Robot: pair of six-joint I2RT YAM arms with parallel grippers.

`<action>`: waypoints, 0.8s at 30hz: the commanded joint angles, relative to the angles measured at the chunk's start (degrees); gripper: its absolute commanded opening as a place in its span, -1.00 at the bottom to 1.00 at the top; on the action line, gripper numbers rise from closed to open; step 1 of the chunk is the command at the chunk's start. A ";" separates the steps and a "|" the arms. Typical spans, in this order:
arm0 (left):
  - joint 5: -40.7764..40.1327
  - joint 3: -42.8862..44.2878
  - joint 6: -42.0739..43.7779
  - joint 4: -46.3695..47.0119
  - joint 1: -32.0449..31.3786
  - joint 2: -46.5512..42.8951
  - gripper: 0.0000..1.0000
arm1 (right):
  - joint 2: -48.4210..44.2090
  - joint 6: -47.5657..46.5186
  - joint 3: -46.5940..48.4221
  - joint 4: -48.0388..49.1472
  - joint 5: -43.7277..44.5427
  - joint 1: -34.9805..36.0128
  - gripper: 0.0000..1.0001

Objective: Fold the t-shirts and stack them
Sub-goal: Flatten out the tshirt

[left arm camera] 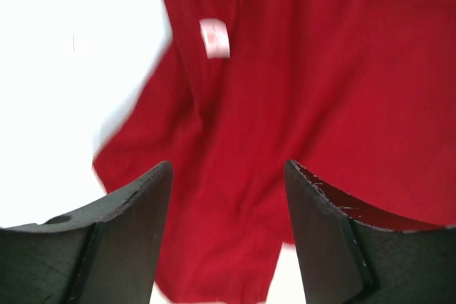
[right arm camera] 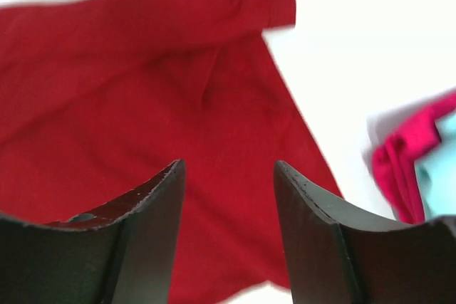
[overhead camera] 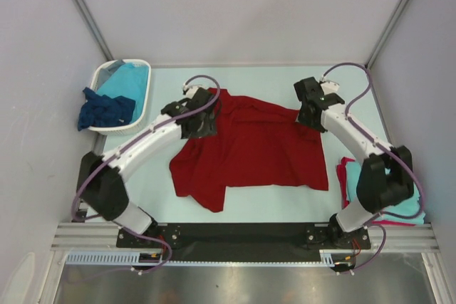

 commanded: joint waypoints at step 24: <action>9.60 7.72 5.06 15.73 10.49 17.53 0.27 | 25.13 -8.22 14.53 10.93 -0.78 -13.98 0.04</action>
